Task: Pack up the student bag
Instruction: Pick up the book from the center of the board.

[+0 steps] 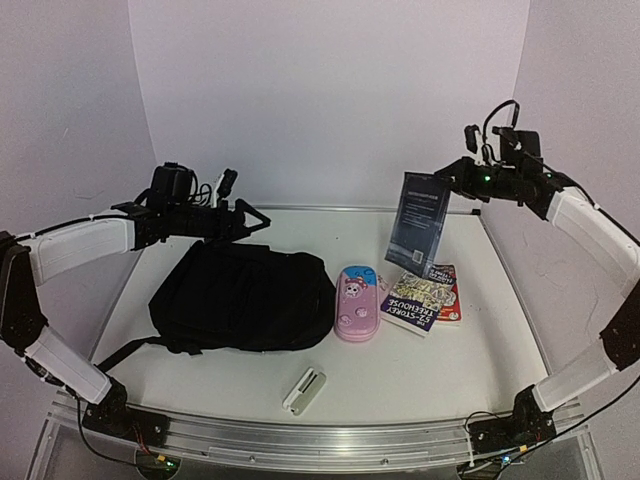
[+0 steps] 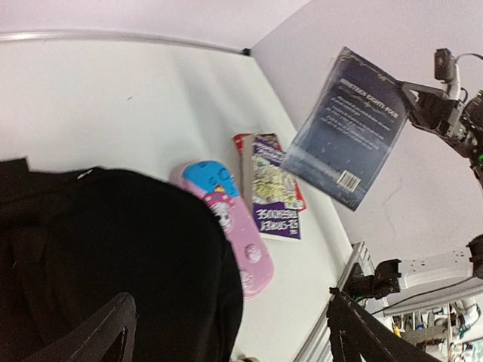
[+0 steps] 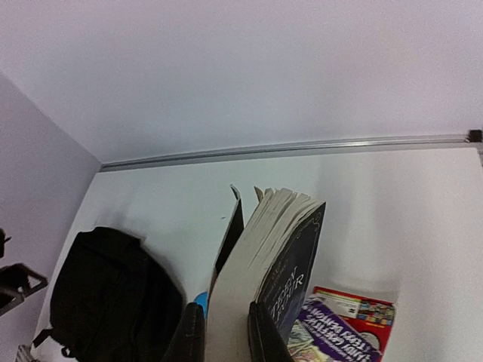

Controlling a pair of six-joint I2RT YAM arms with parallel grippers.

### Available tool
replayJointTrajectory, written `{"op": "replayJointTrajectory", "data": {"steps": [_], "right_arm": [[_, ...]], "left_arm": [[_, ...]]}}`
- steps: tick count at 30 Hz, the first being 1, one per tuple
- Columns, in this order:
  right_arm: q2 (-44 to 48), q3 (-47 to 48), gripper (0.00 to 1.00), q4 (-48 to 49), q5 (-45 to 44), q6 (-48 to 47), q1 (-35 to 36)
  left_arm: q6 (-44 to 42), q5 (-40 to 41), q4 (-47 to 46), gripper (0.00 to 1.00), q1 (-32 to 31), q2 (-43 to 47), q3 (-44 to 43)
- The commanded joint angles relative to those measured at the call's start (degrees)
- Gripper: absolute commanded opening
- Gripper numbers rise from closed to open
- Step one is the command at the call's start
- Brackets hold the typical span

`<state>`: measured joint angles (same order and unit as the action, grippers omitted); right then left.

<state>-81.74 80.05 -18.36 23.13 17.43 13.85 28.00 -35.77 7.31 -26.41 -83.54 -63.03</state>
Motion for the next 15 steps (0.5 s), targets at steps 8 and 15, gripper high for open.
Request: {"op": "replayJointTrajectory", "data": {"steps": [8,15], "right_arm": [[4.8,7.6,0.0,8.6,17.4,9.5,13.2],[7.1,5.2,0.0,22.0,26.4,17.7,15.3]], "left_arm": [[-2.3,-13.6,-11.7,0.9,-10.1,-6.2,-12.7],[-1.0,-16.3,-13.9,0.91,-12.8,-10.1,-14.9]]}}
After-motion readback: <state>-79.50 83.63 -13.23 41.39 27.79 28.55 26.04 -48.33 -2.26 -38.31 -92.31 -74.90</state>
